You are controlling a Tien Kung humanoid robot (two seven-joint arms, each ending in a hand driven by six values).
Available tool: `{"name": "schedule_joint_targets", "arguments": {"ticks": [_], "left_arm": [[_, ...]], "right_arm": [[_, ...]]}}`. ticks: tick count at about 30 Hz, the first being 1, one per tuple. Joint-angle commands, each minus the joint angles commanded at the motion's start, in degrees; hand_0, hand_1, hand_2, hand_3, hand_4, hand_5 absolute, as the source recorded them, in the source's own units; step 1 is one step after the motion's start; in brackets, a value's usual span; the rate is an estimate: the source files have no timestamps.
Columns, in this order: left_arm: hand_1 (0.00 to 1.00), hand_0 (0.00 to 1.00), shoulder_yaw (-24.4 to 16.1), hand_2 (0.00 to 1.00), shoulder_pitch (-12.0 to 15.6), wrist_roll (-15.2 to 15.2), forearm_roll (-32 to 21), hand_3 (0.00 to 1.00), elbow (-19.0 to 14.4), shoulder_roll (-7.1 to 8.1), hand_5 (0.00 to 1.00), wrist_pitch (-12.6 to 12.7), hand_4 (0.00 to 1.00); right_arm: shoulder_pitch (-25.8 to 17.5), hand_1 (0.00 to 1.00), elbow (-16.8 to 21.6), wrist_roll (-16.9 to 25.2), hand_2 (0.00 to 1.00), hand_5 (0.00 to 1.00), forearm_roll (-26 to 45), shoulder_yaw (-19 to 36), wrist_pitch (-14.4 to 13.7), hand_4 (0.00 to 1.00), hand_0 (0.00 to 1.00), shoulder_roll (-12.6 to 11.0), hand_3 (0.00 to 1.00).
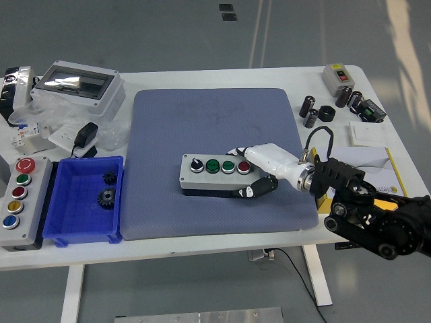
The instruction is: Pick up the button,place it on the desk,press the button,press the button
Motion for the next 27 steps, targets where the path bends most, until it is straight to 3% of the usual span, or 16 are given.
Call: {"name": "schedule_joint_targets", "arguments": {"ticks": [1,24,25,27], "left_arm": [[0.508,0.625,0.04,0.529,-0.01,0.01,-0.05,0.592,0.0,0.01,0.223,0.0,0.604],[0.507,0.625,0.69,0.528,-0.19,0.27,-0.67,0.591,0.0,0.51,0.221,0.12,0.599],[0.507,0.626,0.8,0.527,-0.14,0.26,-0.87,0.589,0.0,0.47,0.219,0.14,0.595],[0.507,0.626,1.08,0.527,-0.03,0.23,-1.36,0.589,0.0,0.37,0.219,0.2,0.595]], "right_arm": [[0.01,0.889,-0.04,0.01,0.868,0.002,0.08,0.01,0.09,0.473,0.875,0.01,0.926],[0.57,0.928,0.89,0.02,0.924,0.002,2.42,1.25,2.97,0.538,0.945,-1.13,0.98],[0.56,0.947,1.11,-0.01,0.969,0.002,2.79,1.37,3.24,0.58,0.965,-1.27,0.998],[0.57,0.947,1.86,-0.05,0.969,0.002,4.1,1.72,3.98,0.58,0.965,-1.76,0.998]]}}
